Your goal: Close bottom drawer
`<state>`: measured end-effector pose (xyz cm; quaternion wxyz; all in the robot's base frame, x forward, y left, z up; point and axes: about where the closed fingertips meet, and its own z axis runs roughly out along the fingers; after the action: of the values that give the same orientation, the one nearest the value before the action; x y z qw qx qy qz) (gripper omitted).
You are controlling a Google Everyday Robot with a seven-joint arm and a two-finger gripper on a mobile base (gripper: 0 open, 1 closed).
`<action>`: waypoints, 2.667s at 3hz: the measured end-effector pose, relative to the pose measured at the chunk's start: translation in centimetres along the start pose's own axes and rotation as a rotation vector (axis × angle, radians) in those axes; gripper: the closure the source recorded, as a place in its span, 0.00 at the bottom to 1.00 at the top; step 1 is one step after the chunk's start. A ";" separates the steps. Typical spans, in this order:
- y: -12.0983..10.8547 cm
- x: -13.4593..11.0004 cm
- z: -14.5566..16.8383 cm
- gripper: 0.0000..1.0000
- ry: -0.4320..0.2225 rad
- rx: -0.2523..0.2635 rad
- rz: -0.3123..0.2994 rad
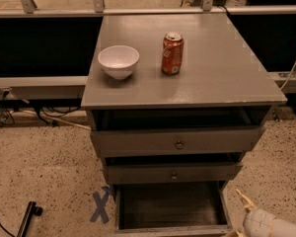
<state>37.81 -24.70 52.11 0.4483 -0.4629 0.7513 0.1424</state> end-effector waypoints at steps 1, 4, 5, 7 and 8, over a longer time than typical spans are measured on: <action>-0.5 -0.1 0.0 0.00 0.056 0.015 -0.037; 0.1 14.3 3.5 0.00 -0.018 -0.084 -0.218; 0.5 13.7 3.5 0.00 -0.056 -0.112 -0.217; 2.6 19.5 7.5 0.26 -0.030 -0.198 -0.236; 4.0 22.5 10.0 0.49 -0.035 -0.243 -0.233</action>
Offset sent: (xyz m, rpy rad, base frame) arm 0.0010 -0.0379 -0.1268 -0.3353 -0.1313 0.1994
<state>36.13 -29.09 27.62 0.4155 -0.5953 0.6619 0.1870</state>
